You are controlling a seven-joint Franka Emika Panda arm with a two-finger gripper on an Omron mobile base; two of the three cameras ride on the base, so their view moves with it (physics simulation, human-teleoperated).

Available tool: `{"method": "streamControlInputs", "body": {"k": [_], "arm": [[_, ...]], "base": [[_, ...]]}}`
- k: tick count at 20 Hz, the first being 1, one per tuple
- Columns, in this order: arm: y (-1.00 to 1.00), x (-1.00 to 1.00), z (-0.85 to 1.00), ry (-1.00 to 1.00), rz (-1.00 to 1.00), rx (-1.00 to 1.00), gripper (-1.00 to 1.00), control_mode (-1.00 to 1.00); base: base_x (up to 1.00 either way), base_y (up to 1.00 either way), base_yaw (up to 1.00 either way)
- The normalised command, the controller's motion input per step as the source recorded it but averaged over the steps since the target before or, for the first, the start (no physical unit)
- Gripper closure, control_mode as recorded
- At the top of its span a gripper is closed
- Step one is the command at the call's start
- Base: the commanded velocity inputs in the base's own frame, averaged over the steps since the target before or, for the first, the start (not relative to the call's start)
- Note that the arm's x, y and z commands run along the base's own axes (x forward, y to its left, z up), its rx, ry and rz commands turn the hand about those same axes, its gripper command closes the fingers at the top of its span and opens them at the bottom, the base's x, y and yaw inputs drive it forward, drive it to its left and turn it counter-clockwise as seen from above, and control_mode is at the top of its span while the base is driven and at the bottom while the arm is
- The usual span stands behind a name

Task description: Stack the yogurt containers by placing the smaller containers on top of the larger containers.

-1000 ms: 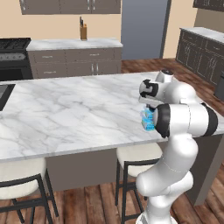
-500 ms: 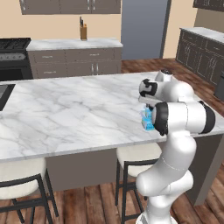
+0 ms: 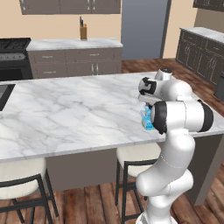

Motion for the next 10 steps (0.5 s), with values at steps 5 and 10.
{"method": "streamControlInputs", "body": {"k": [5, 10], "arm": [[0.00, 0.00, -0.03, 0.01, 0.00, 0.00, 1.00, -1.00], [0.00, 0.00, -0.03, 0.01, 0.00, 0.00, 1.00, -1.00]], "base": [[0.00, 0.00, 0.00], [0.00, 0.00, 0.00]]}}
